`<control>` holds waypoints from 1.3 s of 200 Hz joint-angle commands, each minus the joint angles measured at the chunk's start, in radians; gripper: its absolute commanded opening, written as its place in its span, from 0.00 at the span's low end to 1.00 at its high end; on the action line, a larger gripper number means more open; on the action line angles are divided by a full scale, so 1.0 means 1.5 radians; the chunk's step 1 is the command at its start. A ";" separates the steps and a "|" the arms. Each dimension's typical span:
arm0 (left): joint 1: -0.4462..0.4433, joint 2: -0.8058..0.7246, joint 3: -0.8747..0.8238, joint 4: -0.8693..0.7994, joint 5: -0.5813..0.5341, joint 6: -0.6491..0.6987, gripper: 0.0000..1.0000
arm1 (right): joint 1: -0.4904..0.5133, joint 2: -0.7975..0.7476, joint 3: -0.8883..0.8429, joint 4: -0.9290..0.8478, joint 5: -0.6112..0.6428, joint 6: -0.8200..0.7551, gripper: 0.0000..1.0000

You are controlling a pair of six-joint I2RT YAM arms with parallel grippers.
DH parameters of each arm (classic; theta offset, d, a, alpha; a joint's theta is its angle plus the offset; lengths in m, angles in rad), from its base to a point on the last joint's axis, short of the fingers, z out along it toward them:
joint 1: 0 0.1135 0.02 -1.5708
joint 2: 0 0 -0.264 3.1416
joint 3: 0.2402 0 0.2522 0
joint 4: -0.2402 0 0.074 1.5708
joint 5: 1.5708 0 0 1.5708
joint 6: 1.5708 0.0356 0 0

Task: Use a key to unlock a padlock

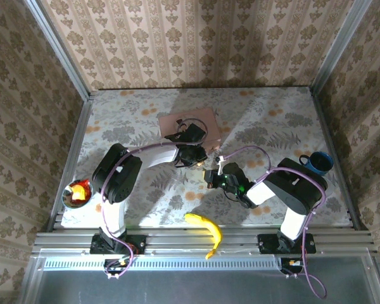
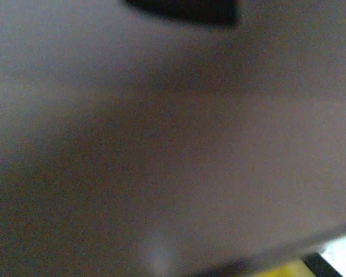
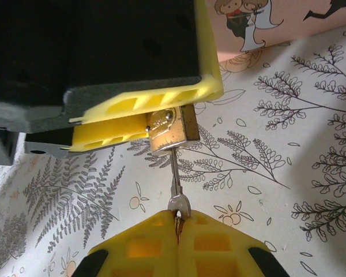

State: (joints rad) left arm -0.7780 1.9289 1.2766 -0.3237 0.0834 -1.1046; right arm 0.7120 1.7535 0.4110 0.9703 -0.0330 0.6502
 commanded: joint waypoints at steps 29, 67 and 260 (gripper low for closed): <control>0.003 -0.012 -0.006 0.034 0.021 -0.023 0.00 | 0.004 -0.024 -0.010 0.027 0.019 -0.018 0.00; 0.004 -0.010 -0.003 0.035 0.031 -0.022 0.00 | 0.002 -0.006 0.000 0.033 0.023 -0.014 0.00; 0.013 -0.014 -0.020 0.053 0.032 -0.034 0.00 | 0.001 0.039 -0.036 0.083 0.027 -0.018 0.00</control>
State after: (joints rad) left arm -0.7712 1.9289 1.2633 -0.2829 0.1017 -1.1076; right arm 0.7120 1.7912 0.3775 1.0523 -0.0296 0.6392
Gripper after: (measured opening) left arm 0.275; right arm 0.041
